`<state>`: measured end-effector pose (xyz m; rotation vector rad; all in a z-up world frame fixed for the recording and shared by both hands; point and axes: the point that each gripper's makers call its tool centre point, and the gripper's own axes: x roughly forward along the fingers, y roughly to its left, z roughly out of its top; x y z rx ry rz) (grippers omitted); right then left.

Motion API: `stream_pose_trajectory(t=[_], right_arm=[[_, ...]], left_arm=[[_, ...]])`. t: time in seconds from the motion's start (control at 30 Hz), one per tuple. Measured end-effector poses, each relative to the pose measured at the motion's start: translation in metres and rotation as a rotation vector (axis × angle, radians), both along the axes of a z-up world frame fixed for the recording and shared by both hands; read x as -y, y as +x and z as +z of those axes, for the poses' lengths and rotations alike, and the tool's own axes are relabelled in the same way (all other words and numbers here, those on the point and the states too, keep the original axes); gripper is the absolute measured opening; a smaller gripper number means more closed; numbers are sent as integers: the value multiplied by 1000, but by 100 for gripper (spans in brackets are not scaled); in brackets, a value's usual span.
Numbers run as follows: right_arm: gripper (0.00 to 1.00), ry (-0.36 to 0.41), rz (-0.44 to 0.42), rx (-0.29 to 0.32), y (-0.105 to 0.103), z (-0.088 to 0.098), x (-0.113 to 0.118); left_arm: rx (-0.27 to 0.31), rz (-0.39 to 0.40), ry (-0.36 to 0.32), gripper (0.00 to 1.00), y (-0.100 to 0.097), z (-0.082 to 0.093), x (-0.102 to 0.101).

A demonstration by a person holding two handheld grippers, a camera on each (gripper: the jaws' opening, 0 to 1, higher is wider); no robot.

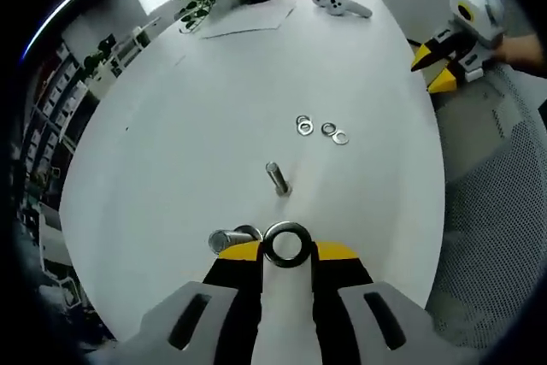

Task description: Place the washer onto the threaded stud by aligning its center hole with the stud, sliding it down to the base, and recovering from edge contact or off-axis alignment until the washer reaches the visible bottom stop.

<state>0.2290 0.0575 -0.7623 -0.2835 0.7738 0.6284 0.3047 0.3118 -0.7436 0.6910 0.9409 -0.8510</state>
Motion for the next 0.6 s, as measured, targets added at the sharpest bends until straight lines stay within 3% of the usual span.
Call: stream_pose_trajectory(t=[0.6], right_arm=[[28, 1, -6, 2, 0, 0, 1]], left_arm=[[57, 32, 1, 19, 25, 21, -17]])
